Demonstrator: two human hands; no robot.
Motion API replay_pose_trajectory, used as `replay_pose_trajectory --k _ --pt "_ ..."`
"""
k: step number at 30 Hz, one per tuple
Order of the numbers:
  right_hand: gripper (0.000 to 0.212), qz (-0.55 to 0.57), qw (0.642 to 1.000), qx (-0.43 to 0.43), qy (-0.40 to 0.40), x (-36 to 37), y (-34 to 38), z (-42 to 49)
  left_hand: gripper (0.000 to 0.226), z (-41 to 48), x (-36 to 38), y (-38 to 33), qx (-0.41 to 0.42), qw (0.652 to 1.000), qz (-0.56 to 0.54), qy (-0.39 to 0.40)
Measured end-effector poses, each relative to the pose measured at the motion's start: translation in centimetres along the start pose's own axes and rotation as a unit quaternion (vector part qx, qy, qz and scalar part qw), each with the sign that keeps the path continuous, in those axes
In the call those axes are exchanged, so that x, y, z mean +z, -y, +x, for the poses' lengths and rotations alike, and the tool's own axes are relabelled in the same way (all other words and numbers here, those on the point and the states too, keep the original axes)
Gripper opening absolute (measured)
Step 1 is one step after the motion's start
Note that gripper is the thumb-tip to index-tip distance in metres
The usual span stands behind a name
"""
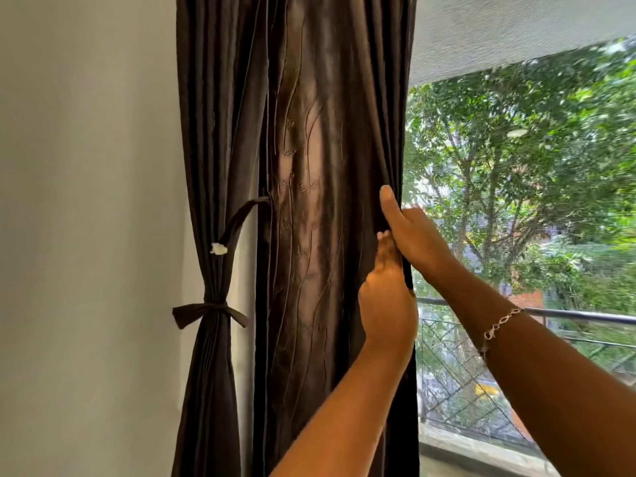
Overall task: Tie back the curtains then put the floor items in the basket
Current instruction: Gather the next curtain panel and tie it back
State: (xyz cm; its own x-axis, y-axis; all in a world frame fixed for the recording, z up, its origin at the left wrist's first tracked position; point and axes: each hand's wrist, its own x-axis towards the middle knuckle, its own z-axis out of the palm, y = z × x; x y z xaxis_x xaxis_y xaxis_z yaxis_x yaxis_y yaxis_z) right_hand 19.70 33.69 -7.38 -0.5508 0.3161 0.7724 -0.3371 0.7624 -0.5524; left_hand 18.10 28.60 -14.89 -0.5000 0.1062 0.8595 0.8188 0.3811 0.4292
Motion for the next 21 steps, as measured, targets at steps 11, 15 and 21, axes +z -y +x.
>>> replay_pose_trajectory --k 11,15,21 --pt "0.033 -0.226 0.973 -0.029 -0.039 1.1 -1.5 0.9 0.066 0.5 -2.5 5.8 0.018 0.982 -0.021 -0.186" --pt "0.043 -0.229 0.973 -0.019 -0.033 1.5 -1.8 1.0 0.076 5.4 -6.1 7.7 -0.126 0.966 -0.093 -0.206" --pt "0.036 -0.232 0.972 -0.016 -0.036 2.1 -1.6 1.1 0.052 10.7 -7.6 7.7 -0.198 0.952 -0.153 -0.176"
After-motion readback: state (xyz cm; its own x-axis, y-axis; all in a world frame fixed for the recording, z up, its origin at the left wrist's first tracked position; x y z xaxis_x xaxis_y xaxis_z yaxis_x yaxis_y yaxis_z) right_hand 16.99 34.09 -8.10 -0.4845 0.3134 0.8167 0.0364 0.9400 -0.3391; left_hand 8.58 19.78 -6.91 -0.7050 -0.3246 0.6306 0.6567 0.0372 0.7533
